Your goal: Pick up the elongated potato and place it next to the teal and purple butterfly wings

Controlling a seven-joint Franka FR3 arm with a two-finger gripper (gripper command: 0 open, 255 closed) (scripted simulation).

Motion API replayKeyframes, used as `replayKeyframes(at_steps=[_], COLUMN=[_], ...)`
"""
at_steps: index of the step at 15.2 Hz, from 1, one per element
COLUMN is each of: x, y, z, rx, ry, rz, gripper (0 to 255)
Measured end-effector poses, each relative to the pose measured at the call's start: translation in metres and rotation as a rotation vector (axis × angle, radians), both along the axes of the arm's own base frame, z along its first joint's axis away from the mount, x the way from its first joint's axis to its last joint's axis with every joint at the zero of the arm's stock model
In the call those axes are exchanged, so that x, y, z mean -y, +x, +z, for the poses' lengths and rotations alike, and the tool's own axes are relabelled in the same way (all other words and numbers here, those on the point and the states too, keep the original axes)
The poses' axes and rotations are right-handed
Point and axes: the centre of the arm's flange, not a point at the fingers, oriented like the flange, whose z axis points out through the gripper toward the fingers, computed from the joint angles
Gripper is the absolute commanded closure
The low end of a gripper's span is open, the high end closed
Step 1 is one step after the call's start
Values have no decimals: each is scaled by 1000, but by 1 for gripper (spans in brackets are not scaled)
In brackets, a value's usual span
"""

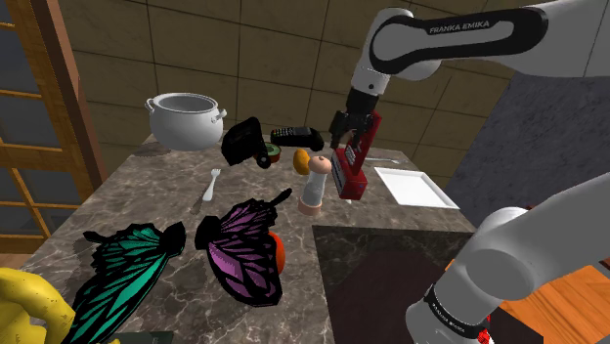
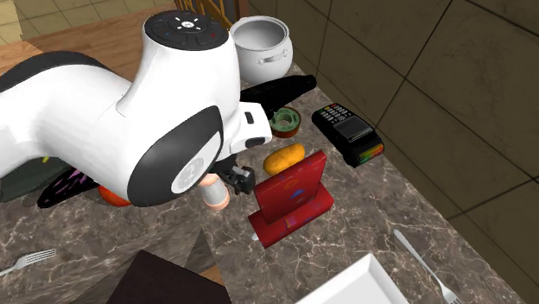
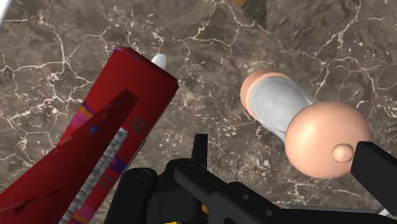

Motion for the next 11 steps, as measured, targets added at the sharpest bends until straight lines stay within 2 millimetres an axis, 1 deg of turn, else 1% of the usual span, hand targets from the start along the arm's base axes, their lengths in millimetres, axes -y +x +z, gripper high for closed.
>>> replayKeyframes(at_steps=[3,6,7,11], x=[7,17,21,38], y=[35,64,74,115], z=[-19,-37,-45,-67], rx=[5,9,10,15], ry=[-8,-17,-20,-30], rz=[-45,-90,-105,-166], gripper=[0,0,0,0])
